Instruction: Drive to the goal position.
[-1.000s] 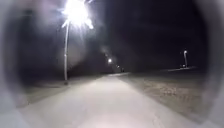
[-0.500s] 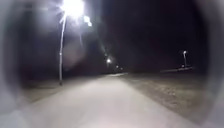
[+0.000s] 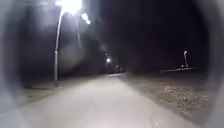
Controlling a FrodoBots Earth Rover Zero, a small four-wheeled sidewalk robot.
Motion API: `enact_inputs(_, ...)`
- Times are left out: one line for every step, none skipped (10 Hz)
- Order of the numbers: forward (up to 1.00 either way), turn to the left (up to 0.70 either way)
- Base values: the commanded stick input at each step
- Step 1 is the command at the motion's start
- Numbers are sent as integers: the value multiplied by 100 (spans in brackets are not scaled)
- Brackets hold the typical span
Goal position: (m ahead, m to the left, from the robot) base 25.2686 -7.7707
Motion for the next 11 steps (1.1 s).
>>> enact_inputs(70,0)
enact_inputs(70,14)
enact_inputs(70,14)
enact_inputs(70,14)
enact_inputs(70,14)
enact_inputs(70,0)
enact_inputs(70,0)
enact_inputs(70,0)
enact_inputs(70,0)
enact_inputs(70,0)
enact_inputs(70,0)
